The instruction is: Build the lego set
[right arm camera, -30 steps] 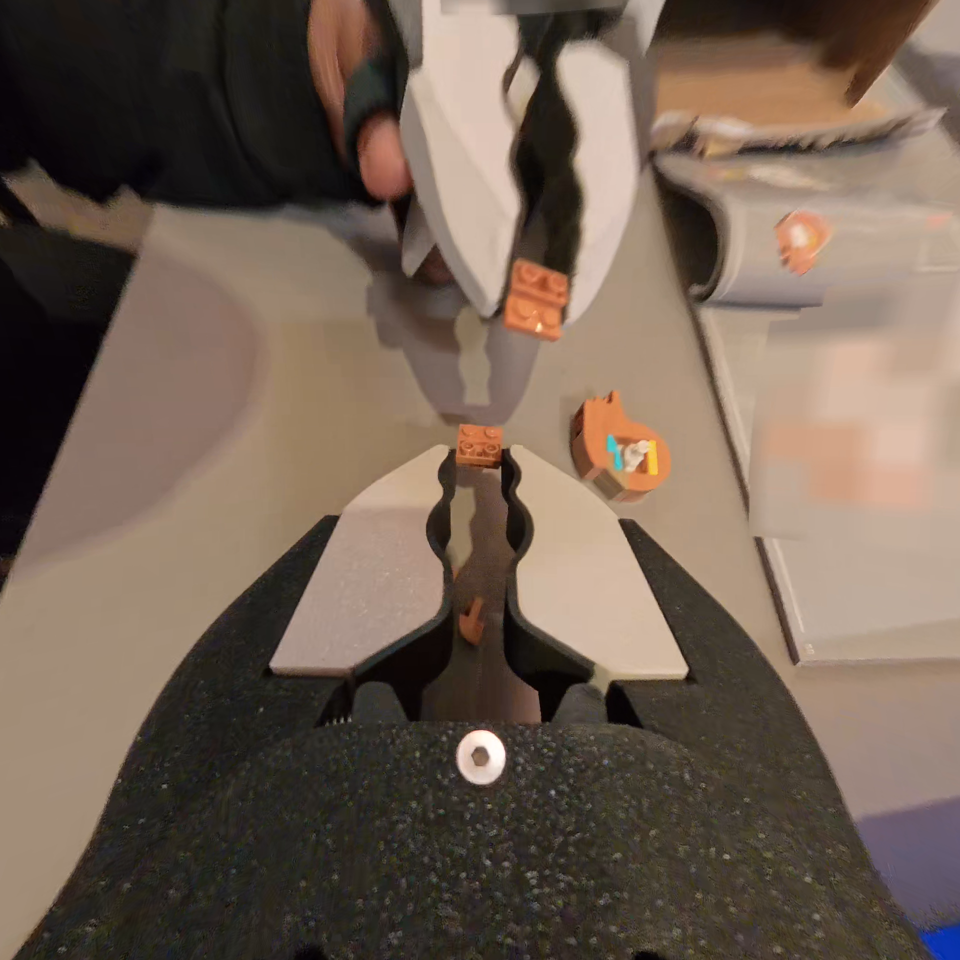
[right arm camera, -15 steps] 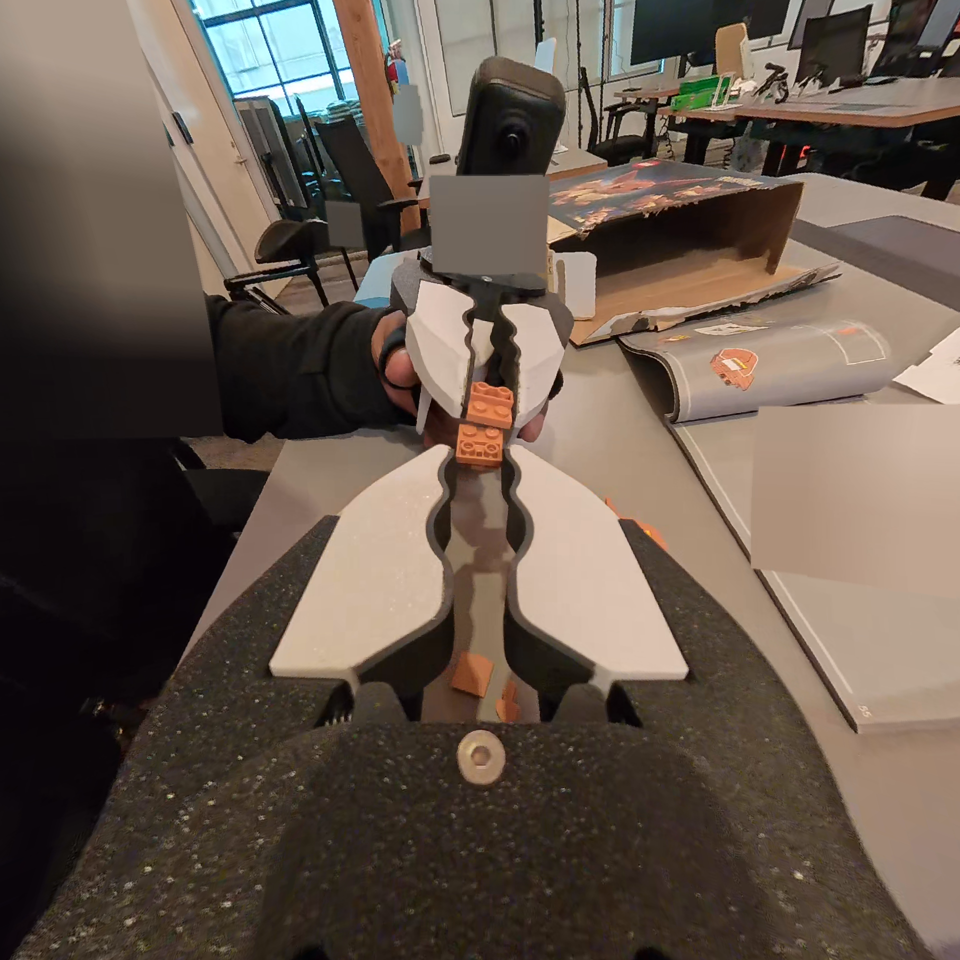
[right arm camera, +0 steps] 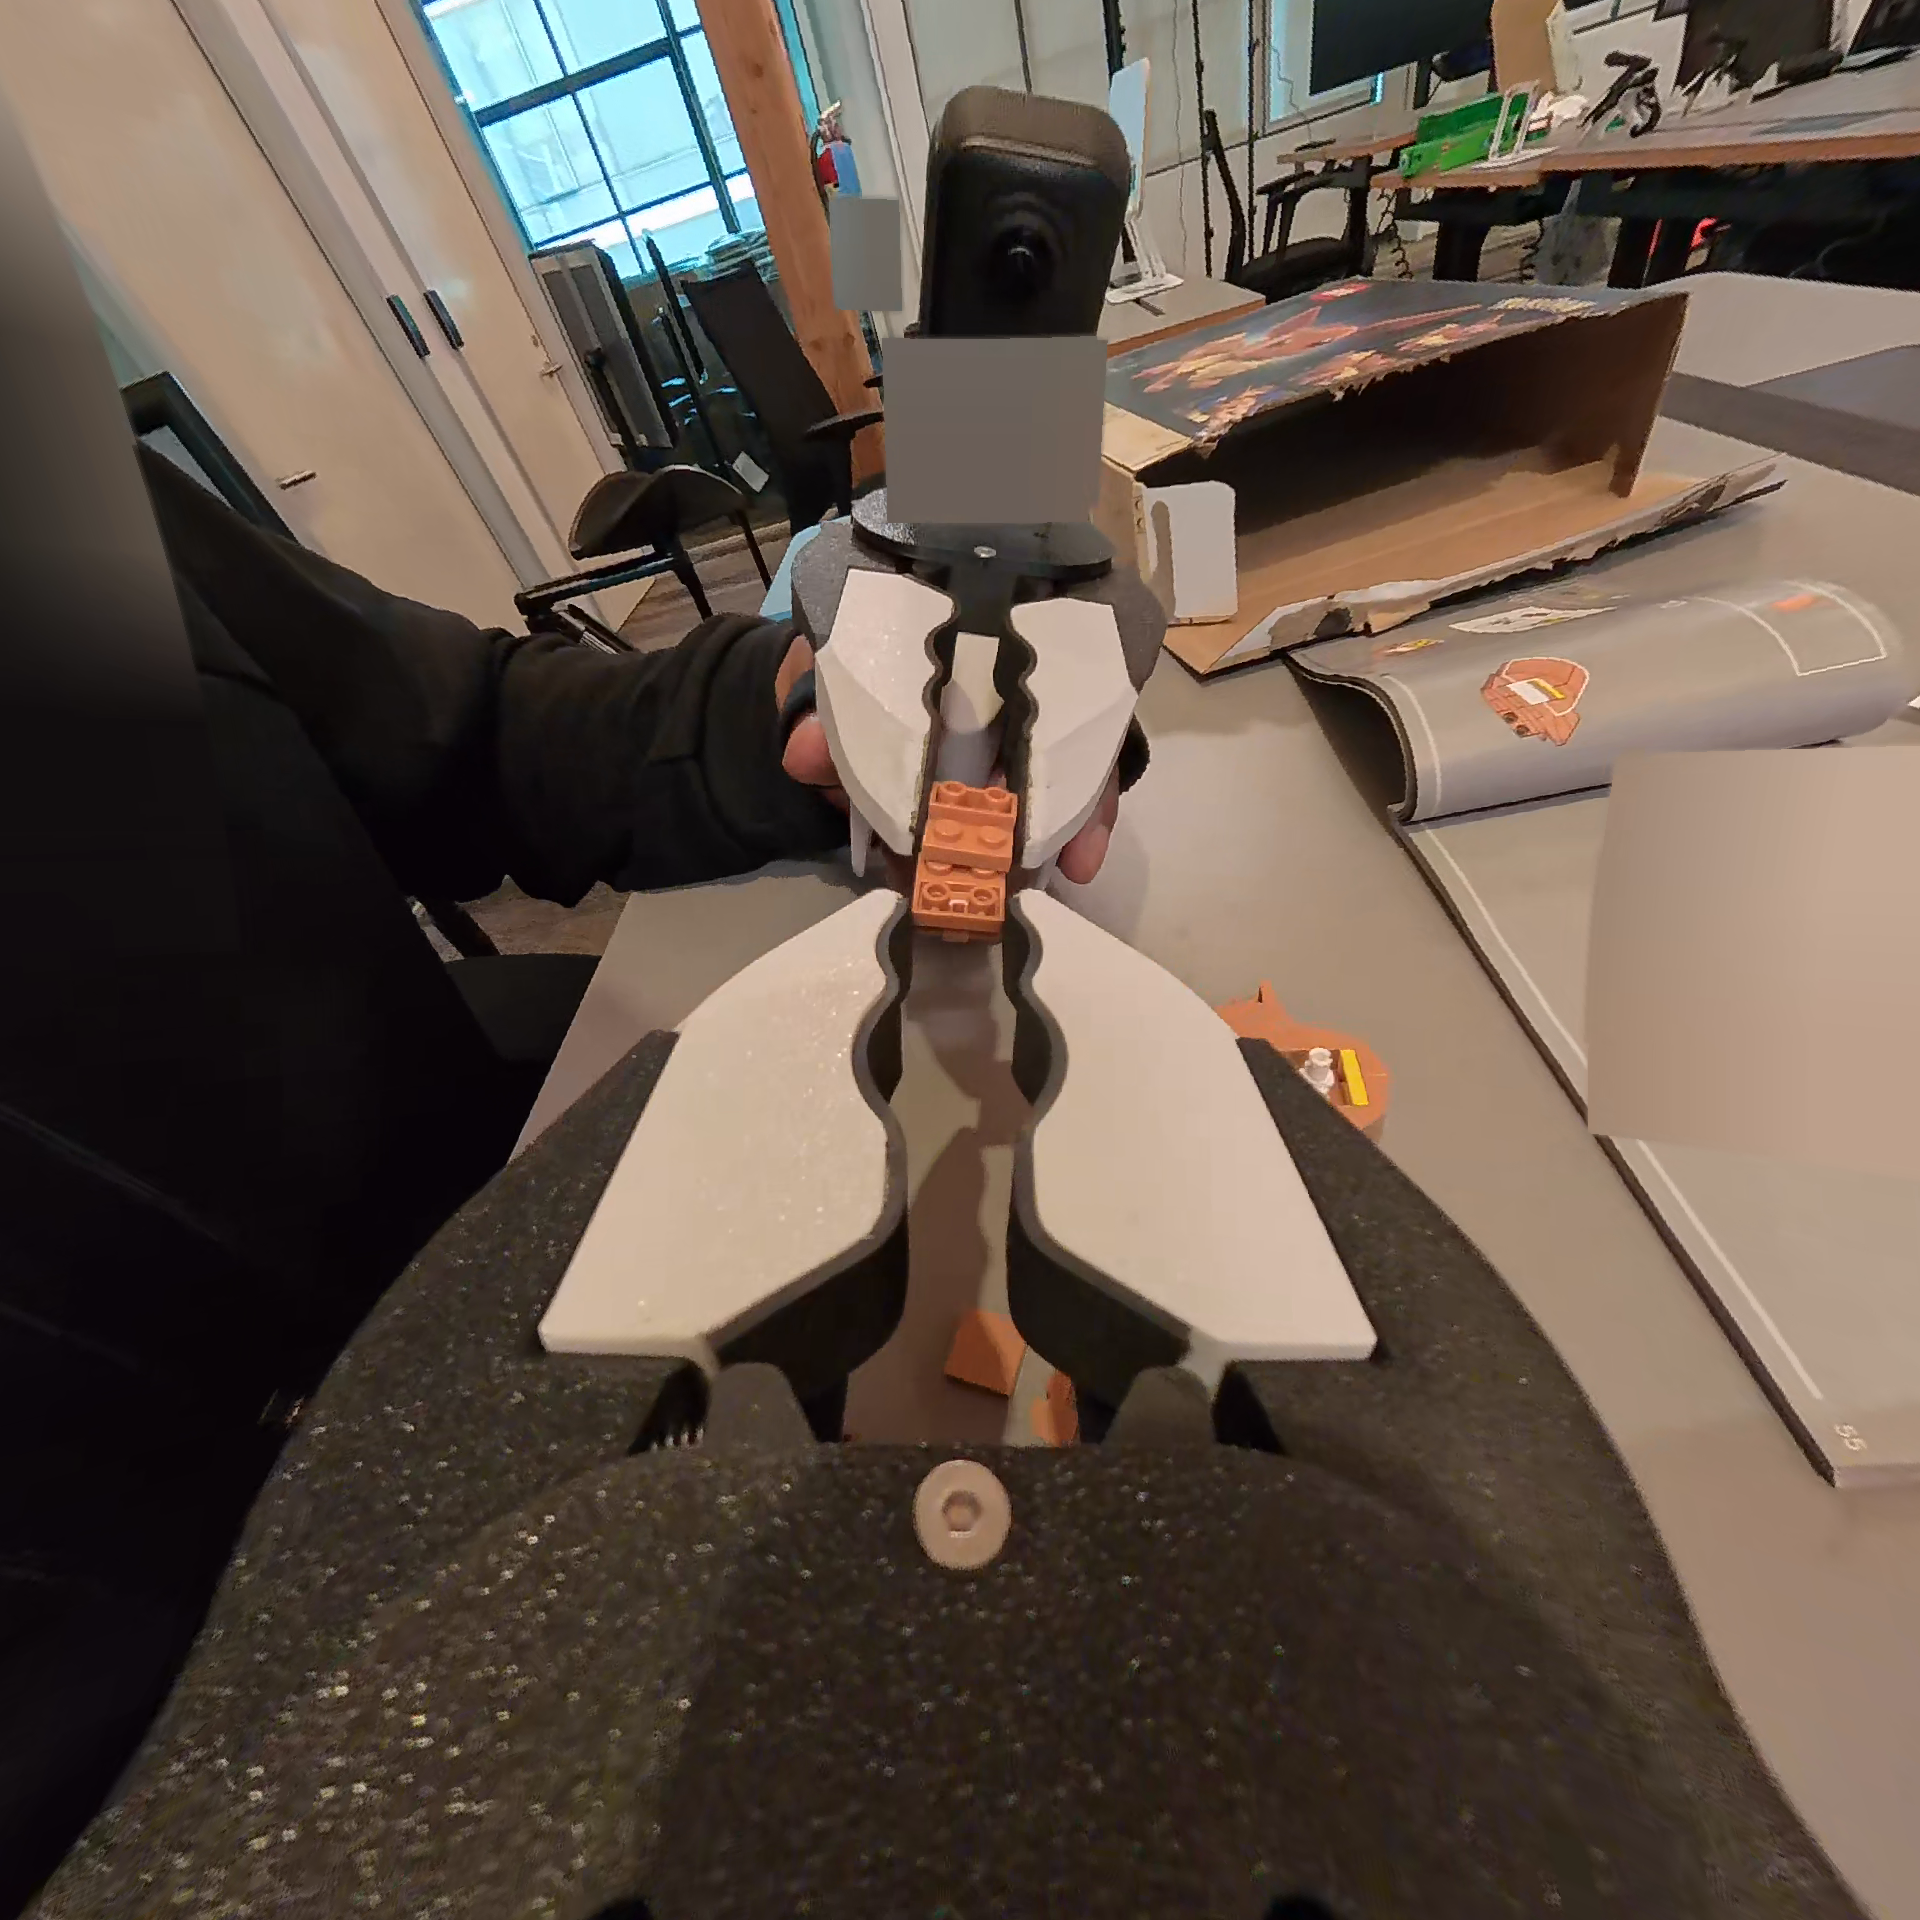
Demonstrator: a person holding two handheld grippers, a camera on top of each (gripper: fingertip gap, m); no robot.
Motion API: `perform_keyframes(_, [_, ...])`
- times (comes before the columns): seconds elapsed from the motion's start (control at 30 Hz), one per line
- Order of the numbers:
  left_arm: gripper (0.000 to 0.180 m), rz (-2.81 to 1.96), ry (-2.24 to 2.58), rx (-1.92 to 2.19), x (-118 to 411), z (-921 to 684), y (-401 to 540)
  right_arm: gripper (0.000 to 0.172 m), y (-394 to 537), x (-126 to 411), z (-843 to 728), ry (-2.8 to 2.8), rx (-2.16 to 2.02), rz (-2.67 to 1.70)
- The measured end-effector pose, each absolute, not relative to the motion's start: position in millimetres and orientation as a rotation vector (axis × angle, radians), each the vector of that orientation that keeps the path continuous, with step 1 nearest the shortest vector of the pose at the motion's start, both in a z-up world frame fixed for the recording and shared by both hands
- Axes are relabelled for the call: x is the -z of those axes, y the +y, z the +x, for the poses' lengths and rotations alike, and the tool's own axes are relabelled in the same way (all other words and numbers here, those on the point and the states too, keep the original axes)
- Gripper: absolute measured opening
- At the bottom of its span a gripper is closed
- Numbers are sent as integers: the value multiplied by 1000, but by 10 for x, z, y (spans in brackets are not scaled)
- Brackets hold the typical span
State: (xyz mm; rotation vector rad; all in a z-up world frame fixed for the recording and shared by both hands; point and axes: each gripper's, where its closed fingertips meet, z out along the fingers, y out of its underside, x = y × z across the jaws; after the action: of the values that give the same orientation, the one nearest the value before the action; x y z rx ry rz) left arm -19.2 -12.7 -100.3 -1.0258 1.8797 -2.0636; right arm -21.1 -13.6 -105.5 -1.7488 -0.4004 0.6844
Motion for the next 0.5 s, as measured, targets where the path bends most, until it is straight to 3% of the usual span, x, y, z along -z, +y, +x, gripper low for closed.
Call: perform_keyframes(0.5, [17,-1050,1936,2057,1046,-219,-158,16,-137,1070,-220,-409,-683,-1755])
